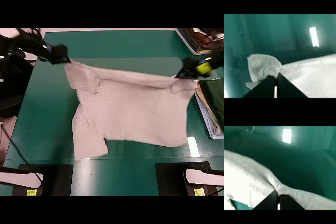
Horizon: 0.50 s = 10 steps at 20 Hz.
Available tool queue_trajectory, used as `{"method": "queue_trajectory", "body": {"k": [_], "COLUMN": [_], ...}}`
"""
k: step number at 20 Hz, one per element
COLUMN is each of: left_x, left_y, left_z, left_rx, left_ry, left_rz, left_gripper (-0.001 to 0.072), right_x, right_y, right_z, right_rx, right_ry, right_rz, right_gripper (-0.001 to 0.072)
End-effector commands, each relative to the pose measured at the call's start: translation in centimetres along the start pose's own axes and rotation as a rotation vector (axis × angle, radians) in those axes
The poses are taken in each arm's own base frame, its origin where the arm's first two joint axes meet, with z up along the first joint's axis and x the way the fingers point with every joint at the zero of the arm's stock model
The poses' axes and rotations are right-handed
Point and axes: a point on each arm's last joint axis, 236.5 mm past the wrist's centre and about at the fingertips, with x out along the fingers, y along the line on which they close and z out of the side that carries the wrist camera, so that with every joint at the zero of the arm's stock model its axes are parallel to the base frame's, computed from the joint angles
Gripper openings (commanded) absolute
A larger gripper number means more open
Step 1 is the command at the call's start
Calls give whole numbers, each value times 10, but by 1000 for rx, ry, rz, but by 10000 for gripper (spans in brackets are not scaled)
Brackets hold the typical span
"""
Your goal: Fold the shirts.
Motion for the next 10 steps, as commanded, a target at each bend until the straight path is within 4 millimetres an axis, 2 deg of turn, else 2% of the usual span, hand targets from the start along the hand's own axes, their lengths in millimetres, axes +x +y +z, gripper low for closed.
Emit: {"method": "queue_trajectory", "body": {"k": [1, 2, 3, 4, 6, 8, 10], "left_x": [52, 49, 44, 35, 10, -8, -12], "left_y": [30, 33, 38, 45, 60, 72, 80], "left_z": [-9, -5, -4, -7, -20, -33, -61], "left_rx": [-35, -37, -46, -58, -92, -122, -147], "left_ry": [56, 40, 35, 58, 112, 125, 122], "left_rz": [32, 37, 42, 45, 54, 78, 115], "left_gripper": [62, 428, 626, 601, 601, 601, 601], "right_x": [69, 72, 69, 61, 40, 18, 6], "right_y": [-2, 3, 6, 10, 22, 21, 24], "right_z": [23, 31, 38, 43, 39, 28, 16], "right_rx": [49, 45, 49, 43, -34, -76, -94], "right_ry": [23, 10, -1, -7, 5, 0, -32], "right_rz": [58, 88, 113, 141, 193, 181, 175], "right_gripper": [19, 76, 335, 424, 418, 409, 408]}}
